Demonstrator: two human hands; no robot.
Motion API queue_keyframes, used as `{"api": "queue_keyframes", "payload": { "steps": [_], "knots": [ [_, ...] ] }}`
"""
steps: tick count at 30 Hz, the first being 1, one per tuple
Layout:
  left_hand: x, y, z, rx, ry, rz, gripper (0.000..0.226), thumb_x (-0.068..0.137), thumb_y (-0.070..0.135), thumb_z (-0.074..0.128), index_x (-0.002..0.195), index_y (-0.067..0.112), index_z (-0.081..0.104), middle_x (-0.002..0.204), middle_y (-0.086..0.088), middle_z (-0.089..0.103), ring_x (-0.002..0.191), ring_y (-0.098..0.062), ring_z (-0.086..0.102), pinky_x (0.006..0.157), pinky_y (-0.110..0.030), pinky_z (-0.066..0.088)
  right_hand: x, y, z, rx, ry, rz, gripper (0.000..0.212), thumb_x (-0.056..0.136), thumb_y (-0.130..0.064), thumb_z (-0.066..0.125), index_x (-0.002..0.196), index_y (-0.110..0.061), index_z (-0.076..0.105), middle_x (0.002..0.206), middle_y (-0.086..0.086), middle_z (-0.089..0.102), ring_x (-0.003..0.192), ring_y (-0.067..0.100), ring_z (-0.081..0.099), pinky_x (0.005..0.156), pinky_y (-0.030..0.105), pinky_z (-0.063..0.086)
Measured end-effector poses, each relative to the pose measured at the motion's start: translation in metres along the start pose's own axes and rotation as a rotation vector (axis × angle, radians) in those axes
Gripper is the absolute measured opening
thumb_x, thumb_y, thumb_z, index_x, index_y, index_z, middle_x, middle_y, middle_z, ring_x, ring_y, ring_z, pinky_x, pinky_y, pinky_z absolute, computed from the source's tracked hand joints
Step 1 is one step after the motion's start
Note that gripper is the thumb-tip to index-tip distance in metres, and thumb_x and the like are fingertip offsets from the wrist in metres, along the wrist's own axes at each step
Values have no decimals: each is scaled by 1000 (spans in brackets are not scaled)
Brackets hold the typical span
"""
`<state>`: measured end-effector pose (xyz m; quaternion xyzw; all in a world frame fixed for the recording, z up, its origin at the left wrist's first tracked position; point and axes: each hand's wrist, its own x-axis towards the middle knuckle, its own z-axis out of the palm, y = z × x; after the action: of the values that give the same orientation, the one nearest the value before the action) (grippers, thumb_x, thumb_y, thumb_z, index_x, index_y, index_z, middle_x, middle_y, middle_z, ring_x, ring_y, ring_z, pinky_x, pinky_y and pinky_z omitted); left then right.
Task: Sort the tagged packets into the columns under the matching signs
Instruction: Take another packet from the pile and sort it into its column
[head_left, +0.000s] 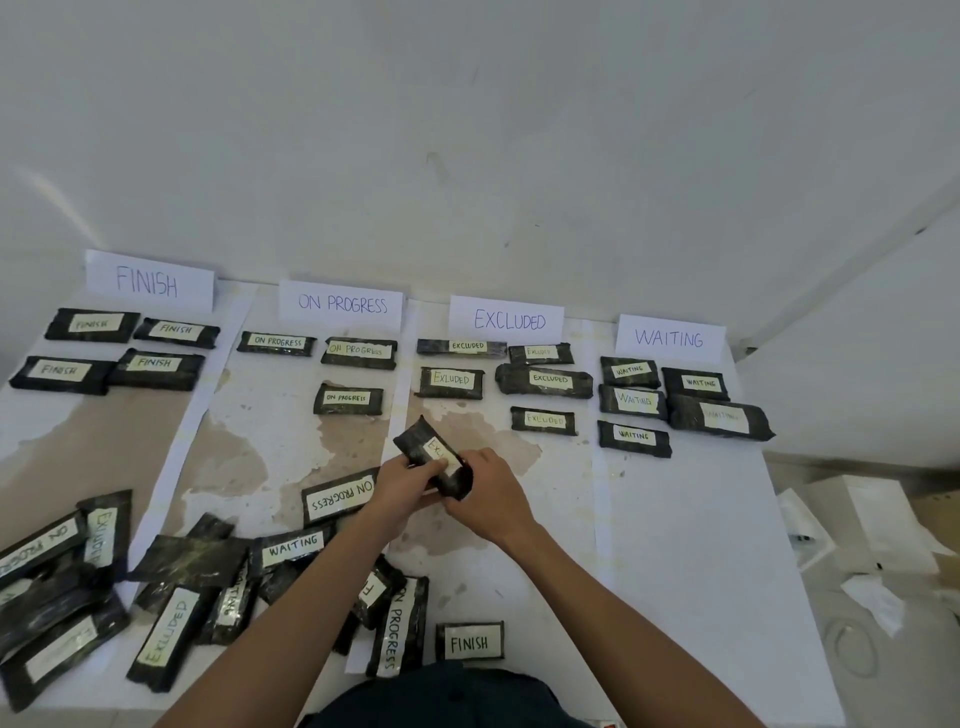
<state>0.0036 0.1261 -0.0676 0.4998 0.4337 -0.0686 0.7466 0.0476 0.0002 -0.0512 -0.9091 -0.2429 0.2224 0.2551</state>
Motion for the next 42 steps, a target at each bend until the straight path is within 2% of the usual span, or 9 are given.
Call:
{"api": "queue_keyframes", "payload": {
  "steps": [5, 10, 16, 20, 25, 29, 33, 38, 42],
  "knots": [
    [18, 13, 2, 26, 109, 18, 24, 87, 9, 60, 111, 8, 55, 108, -13, 64, 96, -23, 63, 72, -29, 51, 26, 15, -10, -145, -24, -27, 58, 76, -23, 68, 129, -14, 48, 119, 8, 53, 107, 24, 47, 89, 34, 45],
    [38, 25, -1, 292, 180, 134, 32, 87, 11, 59, 119, 11, 55, 109, -7, 63, 97, -21, 60, 77, -30, 47, 62, 31, -20, -259, -59, -54, 56, 77, -18, 68, 129, -13, 49, 123, 8, 53, 110, 26, 46, 92, 34, 41],
    [62, 37, 4, 455, 159, 131, 25, 88, 11, 56, 112, 13, 63, 85, 7, 63, 85, -17, 59, 85, -37, 50, 105, 41, -20, -355, -120, -92, 58, 80, -11, 64, 134, -12, 45, 128, 8, 51, 114, 29, 40, 94, 35, 37],
    [76, 41, 4, 485, 193, 91, 27, 89, 12, 56, 115, 10, 61, 91, 0, 62, 89, -20, 59, 86, -40, 50, 124, 43, -16, -341, -125, -119, 60, 81, -2, 58, 138, -13, 43, 130, 11, 45, 116, 30, 39, 100, 35, 35],
    [79, 40, 3, 560, 178, 133, 33, 89, 10, 54, 121, 9, 59, 104, -2, 63, 92, -14, 55, 77, -26, 41, 129, 49, -11, -328, -138, -112, 60, 81, -2, 57, 138, -15, 42, 129, 13, 42, 114, 30, 39, 98, 37, 38],
    [74, 40, -11, 635, 146, 161, 36, 90, 18, 55, 126, 10, 56, 119, -6, 59, 102, -14, 53, 84, -27, 42, 126, 48, -12, -334, -121, -132, 63, 79, -6, 61, 138, -16, 43, 128, 11, 42, 113, 28, 41, 97, 37, 39],
    [59, 39, -38, 653, 148, 172, 33, 90, 20, 58, 122, 15, 57, 119, -4, 57, 106, -17, 54, 90, -31, 45, 115, 36, -11, -324, -111, -157, 56, 79, -6, 59, 133, -12, 46, 130, 10, 41, 114, 28, 40, 93, 37, 38],
    [35, 27, -87, 646, 229, 120, 32, 89, 18, 54, 121, 18, 56, 120, -4, 57, 103, -20, 55, 75, -28, 49, 98, 4, 5, -285, -212, -199, 57, 81, -13, 62, 135, -13, 44, 128, 9, 40, 115, 27, 42, 96, 37, 40],
    [25, 12, -123, 746, 352, 45, 38, 83, 32, 57, 119, 22, 56, 122, -11, 52, 114, -31, 48, 98, -43, 41, 82, -25, 30, -275, -289, -265, 60, 81, -14, 64, 137, -11, 43, 126, 9, 44, 112, 27, 46, 94, 38, 44]
  ]
}}
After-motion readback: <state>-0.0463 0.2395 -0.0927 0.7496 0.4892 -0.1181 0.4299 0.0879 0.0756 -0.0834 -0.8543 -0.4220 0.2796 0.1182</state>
